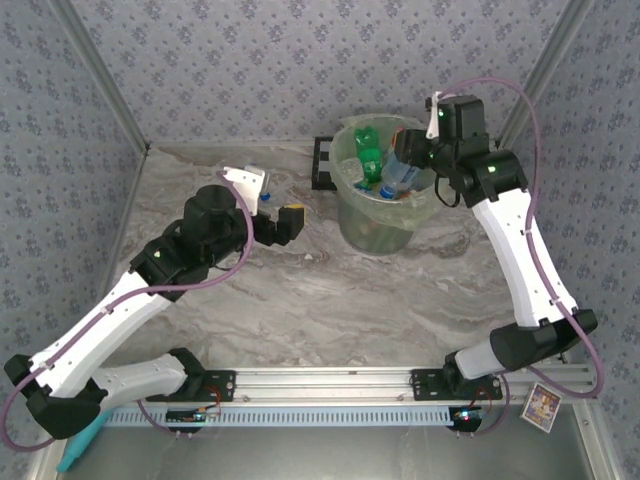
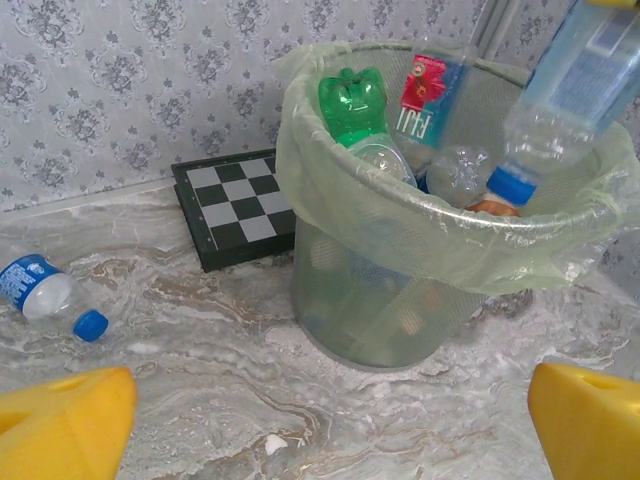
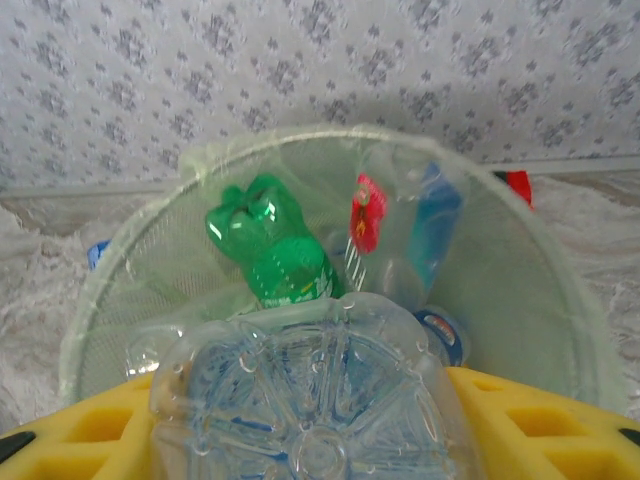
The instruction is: Put the plastic bottles in the bin
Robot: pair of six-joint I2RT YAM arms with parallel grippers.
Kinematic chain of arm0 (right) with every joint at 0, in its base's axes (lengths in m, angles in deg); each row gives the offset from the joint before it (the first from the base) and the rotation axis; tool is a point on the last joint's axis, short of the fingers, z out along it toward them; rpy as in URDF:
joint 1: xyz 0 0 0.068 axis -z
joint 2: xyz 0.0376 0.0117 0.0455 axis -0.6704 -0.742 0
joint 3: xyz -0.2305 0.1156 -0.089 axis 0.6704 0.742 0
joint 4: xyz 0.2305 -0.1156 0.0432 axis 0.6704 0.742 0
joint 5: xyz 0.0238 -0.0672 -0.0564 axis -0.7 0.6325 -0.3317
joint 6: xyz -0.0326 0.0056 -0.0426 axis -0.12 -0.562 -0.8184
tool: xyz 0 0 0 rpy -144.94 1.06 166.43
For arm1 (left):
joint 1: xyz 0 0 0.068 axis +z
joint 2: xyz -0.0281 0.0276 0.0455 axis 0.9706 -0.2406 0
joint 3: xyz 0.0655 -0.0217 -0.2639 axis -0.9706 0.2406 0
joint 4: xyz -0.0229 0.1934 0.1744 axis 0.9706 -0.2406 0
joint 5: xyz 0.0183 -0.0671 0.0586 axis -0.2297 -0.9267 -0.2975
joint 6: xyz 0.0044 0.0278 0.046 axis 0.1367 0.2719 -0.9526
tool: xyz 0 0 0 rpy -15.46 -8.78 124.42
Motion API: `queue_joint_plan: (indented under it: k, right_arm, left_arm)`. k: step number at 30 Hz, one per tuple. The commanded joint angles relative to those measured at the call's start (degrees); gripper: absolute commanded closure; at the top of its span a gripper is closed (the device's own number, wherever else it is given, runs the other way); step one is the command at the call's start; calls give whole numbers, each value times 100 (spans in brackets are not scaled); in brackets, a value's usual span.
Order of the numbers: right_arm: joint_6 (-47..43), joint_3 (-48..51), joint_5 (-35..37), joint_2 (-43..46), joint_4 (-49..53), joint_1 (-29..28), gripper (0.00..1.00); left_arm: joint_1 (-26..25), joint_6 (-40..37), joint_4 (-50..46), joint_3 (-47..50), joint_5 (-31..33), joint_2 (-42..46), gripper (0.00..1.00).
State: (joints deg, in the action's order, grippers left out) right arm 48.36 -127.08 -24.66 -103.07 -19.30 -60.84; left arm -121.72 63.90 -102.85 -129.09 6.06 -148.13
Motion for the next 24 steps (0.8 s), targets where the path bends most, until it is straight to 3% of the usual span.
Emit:
queue_joint_plan:
  k: [1, 10, 24]
  right_arm:
    - [-86, 205, -28, -49, -29, -53, 49]
    - [273, 591, -750, -209, -11, 46, 48]
    - [371, 310, -882, -483, 296, 64, 45]
  left_arm:
    - [67, 89, 99, 34, 13, 119, 0]
    - [75, 150, 93, 32, -48, 118, 0]
    - [83, 205, -5, 107, -4, 308, 0]
